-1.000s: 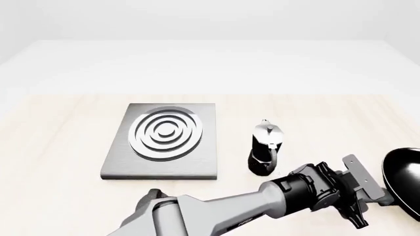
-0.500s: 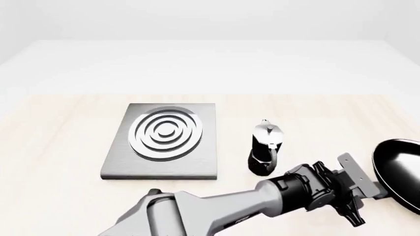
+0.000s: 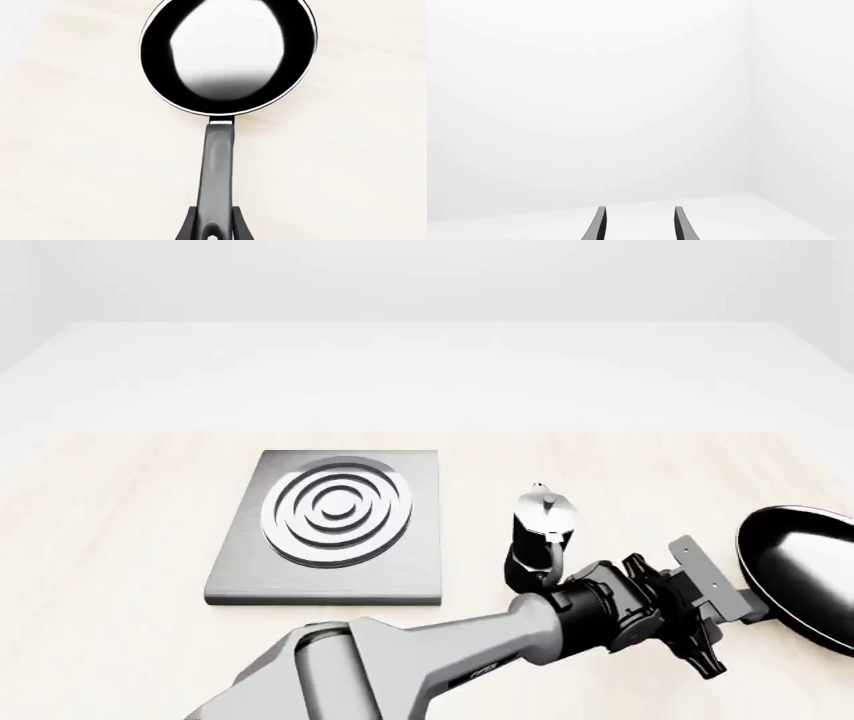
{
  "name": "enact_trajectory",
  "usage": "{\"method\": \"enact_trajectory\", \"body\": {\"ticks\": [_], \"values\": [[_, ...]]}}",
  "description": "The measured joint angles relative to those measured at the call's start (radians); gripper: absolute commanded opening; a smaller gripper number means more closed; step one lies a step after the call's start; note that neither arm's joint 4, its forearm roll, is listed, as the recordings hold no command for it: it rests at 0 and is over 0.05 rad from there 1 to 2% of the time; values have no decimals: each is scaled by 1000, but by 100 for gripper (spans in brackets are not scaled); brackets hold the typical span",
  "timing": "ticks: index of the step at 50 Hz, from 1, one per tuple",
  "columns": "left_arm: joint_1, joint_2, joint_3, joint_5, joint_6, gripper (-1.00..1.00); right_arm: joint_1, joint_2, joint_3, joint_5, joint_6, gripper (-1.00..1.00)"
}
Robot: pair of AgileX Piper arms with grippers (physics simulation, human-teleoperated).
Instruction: Put the frying pan on the stove.
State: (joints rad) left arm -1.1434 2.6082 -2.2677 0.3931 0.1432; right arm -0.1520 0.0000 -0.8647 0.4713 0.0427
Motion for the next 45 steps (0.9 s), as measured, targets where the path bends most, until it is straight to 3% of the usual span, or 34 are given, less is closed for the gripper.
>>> {"method": "enact_trajectory", "body": {"ticks": [45], "values": [[77, -2, -29, -90, 37, -100, 2, 0, -39, 36, 6, 100]]}}
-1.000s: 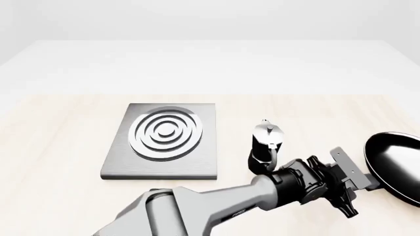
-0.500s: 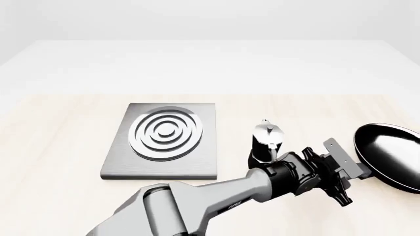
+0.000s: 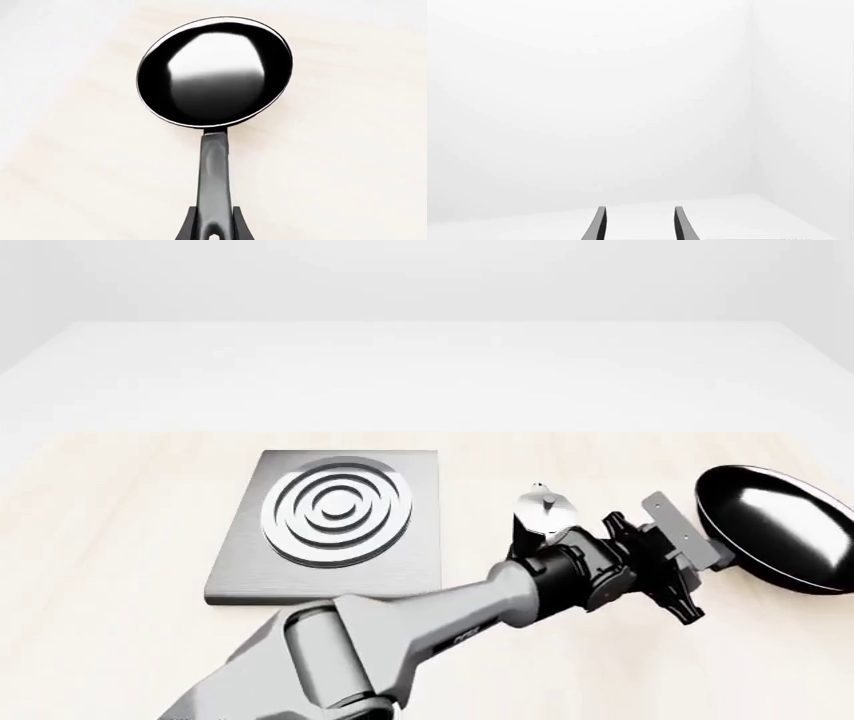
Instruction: Put the frying pan on the stove.
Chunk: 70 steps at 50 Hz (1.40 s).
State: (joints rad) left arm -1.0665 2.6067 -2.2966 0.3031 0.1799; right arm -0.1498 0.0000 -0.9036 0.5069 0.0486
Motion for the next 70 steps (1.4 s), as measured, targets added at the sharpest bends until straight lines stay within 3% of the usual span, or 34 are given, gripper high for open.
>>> {"method": "enact_trajectory", "body": {"ticks": [12, 21, 26, 41, 49, 60, 70], "values": [[24, -14, 23, -52, 10, -100, -2, 0, -2, 3, 1, 100], [71, 17, -214, 149, 37, -100, -1, 0, -17, 17, 2, 100], [90, 21, -302, 212, 45, -100, -1, 0, -27, 27, 3, 100], [132, -10, -394, 279, 49, -100, -3, 0, -53, 51, 7, 100], [155, -23, -432, 301, 49, -100, -4, 0, -5, 2, 9, 100], [183, -100, -366, 262, 47, -100, -4, 0, 14, -18, 10, 100], [205, -241, -153, 148, 48, -100, -2, 0, 10, -13, 11, 100]]}}
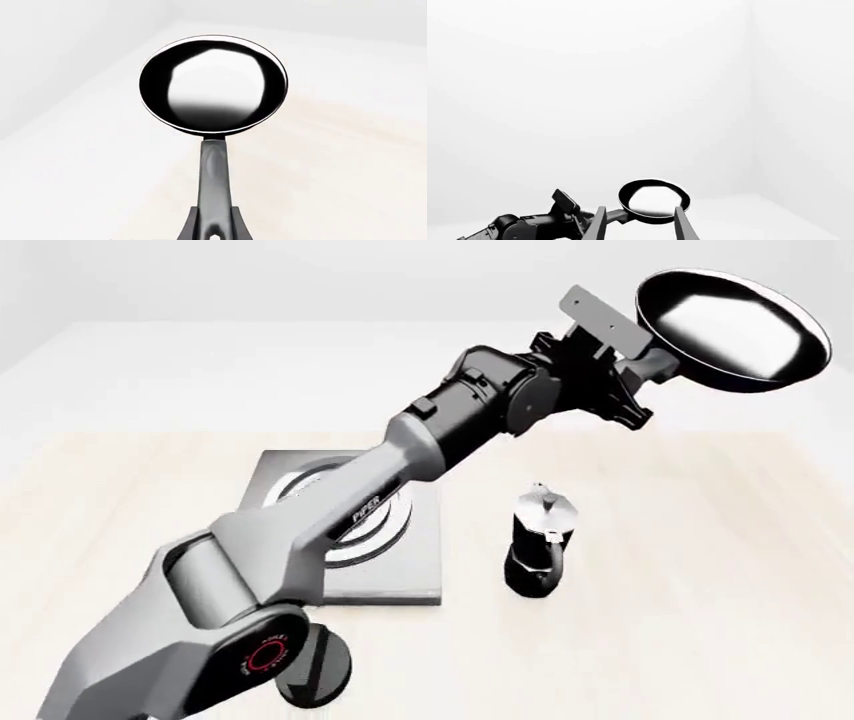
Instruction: Put the frying pan on the stove.
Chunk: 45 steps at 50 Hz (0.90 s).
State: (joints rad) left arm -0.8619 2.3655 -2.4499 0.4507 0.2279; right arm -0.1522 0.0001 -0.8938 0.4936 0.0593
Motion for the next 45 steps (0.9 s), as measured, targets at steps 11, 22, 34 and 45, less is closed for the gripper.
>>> {"method": "enact_trajectory", "body": {"ticks": [11, 22, 34, 45], "values": [[26, -141, 242, -131, -9, -100, 2, 0, -8, 7, 0, 100], [49, -272, 476, -256, -19, -100, 3, 0, -7, 7, -1, 100], [70, -405, 699, -367, -27, -100, 1, 0, -5, 7, -1, 100], [88, -523, 879, -443, -34, -100, -1, 0, -2, 7, 1, 100]]}}
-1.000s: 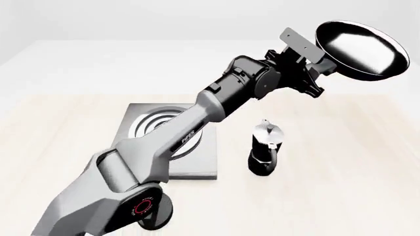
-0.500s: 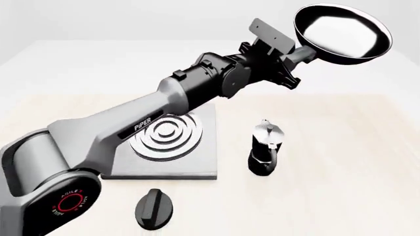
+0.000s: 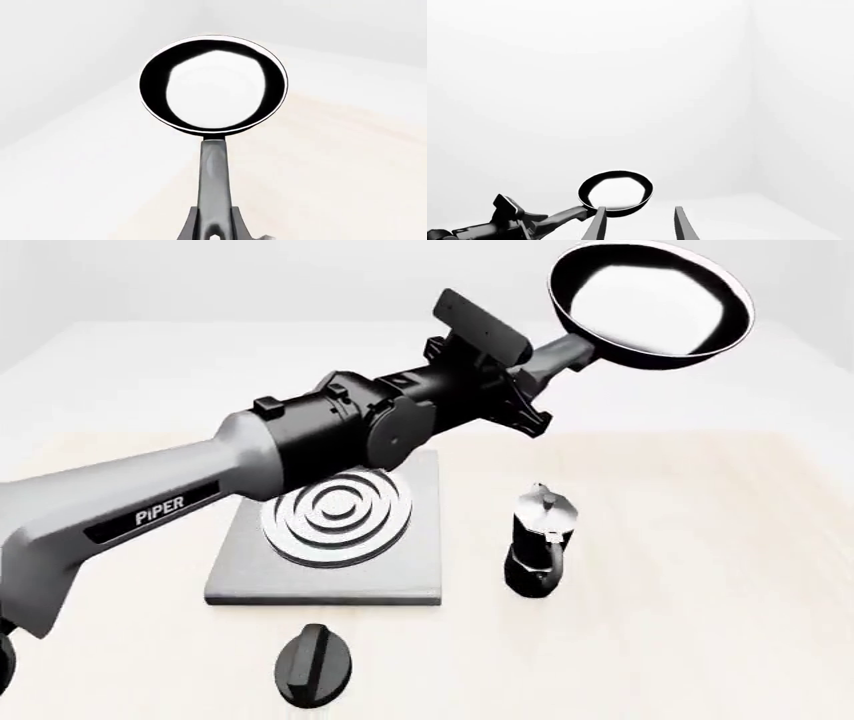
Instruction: Put the frying pan on the stove.
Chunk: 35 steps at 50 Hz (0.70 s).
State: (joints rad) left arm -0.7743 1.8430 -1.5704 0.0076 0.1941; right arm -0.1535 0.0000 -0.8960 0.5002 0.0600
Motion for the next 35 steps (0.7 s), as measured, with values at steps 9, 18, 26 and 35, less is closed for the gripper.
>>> {"method": "enact_trajectory", "body": {"ticks": [9, 18, 26, 35], "values": [[21, -85, 120, -44, -5, -100, -2, 0, 3, -1, 2, 100], [40, -158, 224, -80, -13, -100, -2, 0, 4, -2, 2, 100], [56, -220, 319, -112, -23, -100, -3, 0, 5, -3, 3, 100], [75, -284, 417, -147, -37, -100, -3, 0, 6, -3, 3, 100]]}}
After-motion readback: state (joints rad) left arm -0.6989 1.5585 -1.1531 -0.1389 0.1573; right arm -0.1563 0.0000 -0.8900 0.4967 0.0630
